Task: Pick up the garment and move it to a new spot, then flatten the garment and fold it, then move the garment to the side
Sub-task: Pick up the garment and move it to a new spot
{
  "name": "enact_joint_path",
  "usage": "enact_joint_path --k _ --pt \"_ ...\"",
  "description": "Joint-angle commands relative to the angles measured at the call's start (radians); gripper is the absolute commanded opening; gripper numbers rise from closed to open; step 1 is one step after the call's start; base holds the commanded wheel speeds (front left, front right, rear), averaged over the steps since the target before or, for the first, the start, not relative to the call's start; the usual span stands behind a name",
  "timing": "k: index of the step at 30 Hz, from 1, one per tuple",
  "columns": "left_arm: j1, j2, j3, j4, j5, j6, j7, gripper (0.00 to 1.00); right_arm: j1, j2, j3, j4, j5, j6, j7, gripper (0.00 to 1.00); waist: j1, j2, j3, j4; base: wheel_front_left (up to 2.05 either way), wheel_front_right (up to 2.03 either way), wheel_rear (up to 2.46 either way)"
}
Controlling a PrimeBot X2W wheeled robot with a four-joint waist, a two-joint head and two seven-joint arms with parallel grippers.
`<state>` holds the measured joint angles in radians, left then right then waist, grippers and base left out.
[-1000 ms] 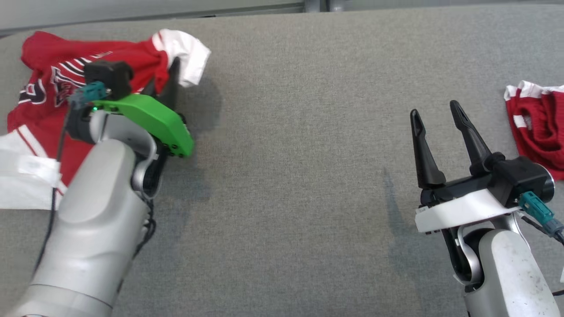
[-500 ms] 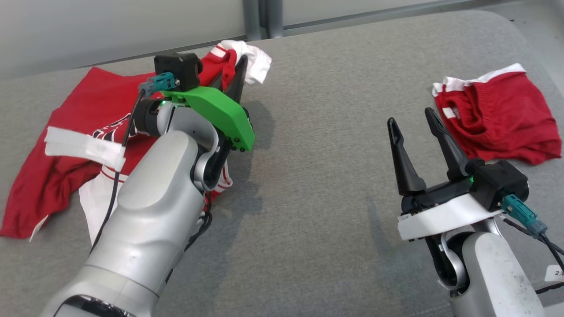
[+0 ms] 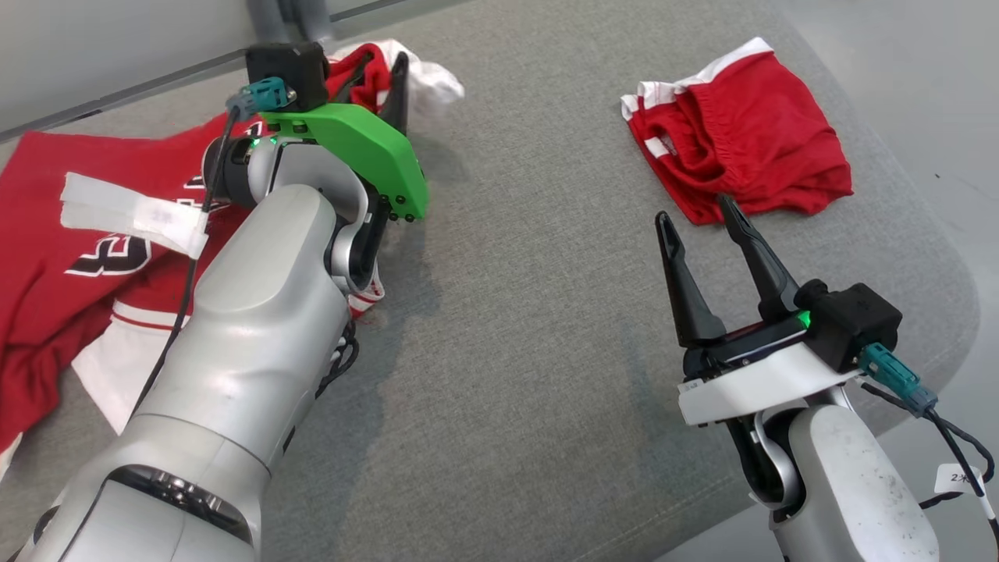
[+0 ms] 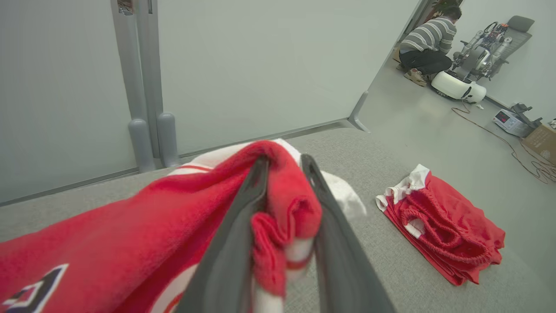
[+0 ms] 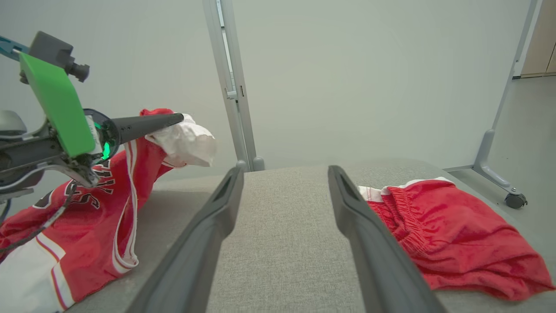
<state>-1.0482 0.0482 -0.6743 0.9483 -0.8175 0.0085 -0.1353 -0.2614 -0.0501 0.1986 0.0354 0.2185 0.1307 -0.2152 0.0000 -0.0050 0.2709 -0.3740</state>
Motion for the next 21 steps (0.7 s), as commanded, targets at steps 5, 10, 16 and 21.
enact_joint_path --k 5,10,16,21 --pt "-0.018 0.005 -0.049 0.034 -0.041 -0.017 -0.018 1.0 -0.017 -0.001 -0.012 0.018 -0.006 0.0 -0.015 1.0 0.0 0.005 0.034 -0.008 0.0 0.0 0.0" --pt "-0.007 0.005 -0.083 0.04 -0.077 -0.04 -0.053 1.0 -0.013 -0.001 -0.025 0.022 -0.024 0.0 -0.011 1.0 0.0 0.005 0.016 0.052 0.0 0.0 0.0" --pt "0.058 0.004 -0.12 0.026 -0.096 -0.071 -0.103 1.0 0.016 -0.002 -0.049 0.014 -0.051 0.0 0.012 1.0 0.0 0.005 -0.036 0.153 0.0 0.0 0.0" --pt "0.13 0.008 -0.126 -0.019 -0.055 -0.077 -0.129 1.0 0.046 -0.002 -0.056 0.015 -0.063 0.0 0.039 1.0 0.0 0.005 -0.084 0.244 0.0 0.0 0.0"
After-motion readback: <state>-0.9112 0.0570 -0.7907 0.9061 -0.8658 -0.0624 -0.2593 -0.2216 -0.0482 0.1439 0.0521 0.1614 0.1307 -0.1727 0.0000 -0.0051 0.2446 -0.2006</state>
